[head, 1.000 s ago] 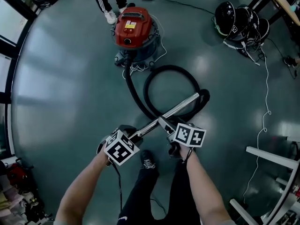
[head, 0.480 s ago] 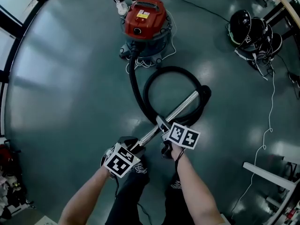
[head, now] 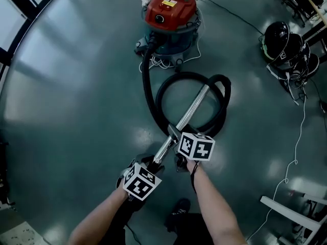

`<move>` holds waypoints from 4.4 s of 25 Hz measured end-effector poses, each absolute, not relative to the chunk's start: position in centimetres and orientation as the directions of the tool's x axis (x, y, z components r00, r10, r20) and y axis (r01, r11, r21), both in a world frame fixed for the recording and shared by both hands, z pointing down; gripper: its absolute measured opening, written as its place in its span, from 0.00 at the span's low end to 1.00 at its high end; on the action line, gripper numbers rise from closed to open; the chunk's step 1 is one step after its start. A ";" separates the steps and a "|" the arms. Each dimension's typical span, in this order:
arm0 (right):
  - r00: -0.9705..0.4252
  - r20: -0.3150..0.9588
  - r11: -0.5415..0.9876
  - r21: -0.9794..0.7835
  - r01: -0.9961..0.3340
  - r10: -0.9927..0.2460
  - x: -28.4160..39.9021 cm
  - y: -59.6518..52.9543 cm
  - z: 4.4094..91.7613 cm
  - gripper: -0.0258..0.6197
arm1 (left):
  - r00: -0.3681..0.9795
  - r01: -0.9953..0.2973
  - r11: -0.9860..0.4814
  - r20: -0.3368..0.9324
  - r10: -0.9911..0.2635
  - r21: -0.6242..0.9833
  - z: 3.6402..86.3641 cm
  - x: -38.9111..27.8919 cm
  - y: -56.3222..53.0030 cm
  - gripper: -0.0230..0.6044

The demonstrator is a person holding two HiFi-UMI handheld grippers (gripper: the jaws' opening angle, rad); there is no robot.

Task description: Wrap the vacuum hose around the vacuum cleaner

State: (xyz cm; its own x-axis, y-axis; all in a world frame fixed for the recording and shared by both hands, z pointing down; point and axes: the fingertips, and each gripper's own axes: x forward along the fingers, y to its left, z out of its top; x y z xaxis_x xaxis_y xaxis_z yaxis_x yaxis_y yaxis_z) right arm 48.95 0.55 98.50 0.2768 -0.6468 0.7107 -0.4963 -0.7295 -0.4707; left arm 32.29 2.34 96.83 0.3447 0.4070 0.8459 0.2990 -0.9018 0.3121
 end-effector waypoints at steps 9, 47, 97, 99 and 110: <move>0.238 0.739 -0.664 -0.354 -0.659 -0.630 50.2 0.6 106.5 0.51 | 0.420 0.129 -0.915 0.814 0.401 0.383 106.2 34.0 5.3 0.36; 0.157 0.780 -0.520 -0.239 -0.820 -0.606 58.0 1.1 123.9 0.47 | 0.416 0.066 -0.922 0.830 0.372 0.380 123.0 43.2 9.3 0.42; 0.343 0.464 -0.493 -0.250 -0.833 -0.817 49.4 10.7 77.5 0.04 | 0.690 0.434 -0.899 0.621 0.371 0.056 77.8 48.2 6.8 0.04; 0.348 0.455 -0.495 -0.258 -0.830 -0.820 48.1 11.7 73.6 0.04 | 0.683 0.434 -0.896 0.616 0.393 0.091 73.5 47.2 7.8 0.04; 0.350 0.417 -0.498 -0.327 -0.803 -0.839 40.8 18.9 53.6 0.04 | 0.694 0.429 -0.894 0.586 0.418 0.129 54.1 41.0 15.3 0.04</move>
State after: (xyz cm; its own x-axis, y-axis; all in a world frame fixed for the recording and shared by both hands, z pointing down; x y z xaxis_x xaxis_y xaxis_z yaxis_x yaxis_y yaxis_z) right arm 40.76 18.93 53.56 0.3500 -0.8388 0.4170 -0.8035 -0.4977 -0.3267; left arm 40.97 15.34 54.05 0.6940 0.4179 0.5863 0.4293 -0.8939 0.1289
